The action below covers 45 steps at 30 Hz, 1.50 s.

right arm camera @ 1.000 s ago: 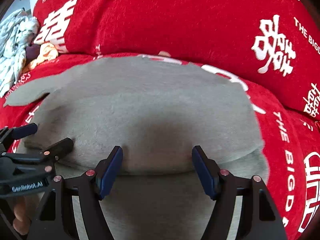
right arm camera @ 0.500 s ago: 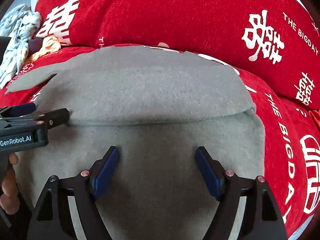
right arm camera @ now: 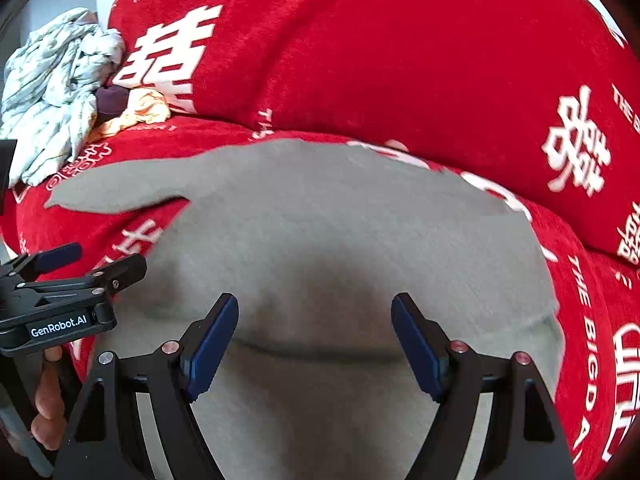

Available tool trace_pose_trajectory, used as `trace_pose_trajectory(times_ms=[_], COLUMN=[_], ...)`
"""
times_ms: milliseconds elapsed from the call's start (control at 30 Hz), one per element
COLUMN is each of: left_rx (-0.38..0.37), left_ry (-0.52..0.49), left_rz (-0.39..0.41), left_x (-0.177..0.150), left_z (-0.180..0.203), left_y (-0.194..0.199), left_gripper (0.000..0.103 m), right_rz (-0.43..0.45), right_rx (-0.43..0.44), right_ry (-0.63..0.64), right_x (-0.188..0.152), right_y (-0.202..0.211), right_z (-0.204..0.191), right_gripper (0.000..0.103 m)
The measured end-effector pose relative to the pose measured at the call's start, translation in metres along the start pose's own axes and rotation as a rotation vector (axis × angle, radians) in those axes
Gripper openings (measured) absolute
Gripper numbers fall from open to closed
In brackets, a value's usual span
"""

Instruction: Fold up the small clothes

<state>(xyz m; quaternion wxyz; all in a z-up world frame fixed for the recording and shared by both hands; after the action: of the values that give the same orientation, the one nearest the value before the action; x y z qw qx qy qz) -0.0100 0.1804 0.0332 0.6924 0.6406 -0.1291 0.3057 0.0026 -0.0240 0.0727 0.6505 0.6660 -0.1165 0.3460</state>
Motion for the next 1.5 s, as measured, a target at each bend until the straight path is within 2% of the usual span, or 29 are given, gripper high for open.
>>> trace_pose_trajectory(times_ms=[367, 667, 767, 1033, 1167, 1300, 1333, 1367, 1400, 1467, 1500], left_rx=[0.124, 0.249, 0.261, 0.378, 0.435, 0.44, 0.444, 0.468, 0.49, 0.441, 0.421], left_ry=[0.224, 0.421, 0.481, 0.565, 0.632, 0.661, 0.672, 0.672, 0.662, 0.657, 0.66], left_rz=[-0.007, -0.024, -0.058, -0.053, -0.017, 0.018, 0.04, 0.059, 0.08, 0.096, 0.103], left_x=[0.037, 0.055, 0.059, 0.092, 0.104, 0.113, 0.113, 0.112, 0.111, 0.112, 0.112], left_z=[-0.108, -0.196, -0.218, -0.239, -0.244, -0.249, -0.251, -0.25, -0.249, -0.25, -0.25], left_y=[-0.024, -0.048, -0.063, -0.088, -0.095, -0.098, -0.095, -0.092, -0.088, -0.085, -0.083], left_gripper=[0.103, 0.103, 0.103, 0.103, 0.103, 0.103, 0.093, 0.072, 0.064, 0.036, 0.029], right_rz=[0.007, -0.02, -0.026, -0.052, -0.063, -0.069, -0.071, -0.072, -0.074, -0.081, -0.086], right_rx=[0.037, 0.072, 0.08, 0.094, 0.088, 0.079, 0.077, 0.074, 0.07, 0.063, 0.061], right_ry=[0.09, 0.152, 0.167, 0.197, 0.203, 0.203, 0.202, 0.203, 0.205, 0.203, 0.199], right_x=[0.043, 0.054, 0.056, 0.058, 0.061, 0.063, 0.064, 0.064, 0.064, 0.064, 0.065], right_y=[-0.019, -0.039, -0.043, -0.053, -0.057, -0.059, -0.059, -0.059, -0.061, -0.065, -0.068], right_z=[-0.058, -0.096, -0.103, -0.114, -0.115, -0.114, -0.113, -0.113, -0.112, -0.11, -0.109], right_gripper=[0.081, 0.082, 0.082, 0.082, 0.082, 0.082, 0.082, 0.082, 0.082, 0.082, 0.082])
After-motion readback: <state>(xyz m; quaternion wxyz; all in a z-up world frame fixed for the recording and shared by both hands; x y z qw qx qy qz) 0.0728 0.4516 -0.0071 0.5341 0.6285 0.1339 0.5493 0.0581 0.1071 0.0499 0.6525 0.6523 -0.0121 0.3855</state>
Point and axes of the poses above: each gripper's, at about its wrist camera, not at the fingertips, and y roughly against the way its jaws point, z to its right, x to its top, the point moved 1 cm from there along -y, roughly the way its jaws point, and after that the axes turned 3 degrees about y, right-handed, at the moved point
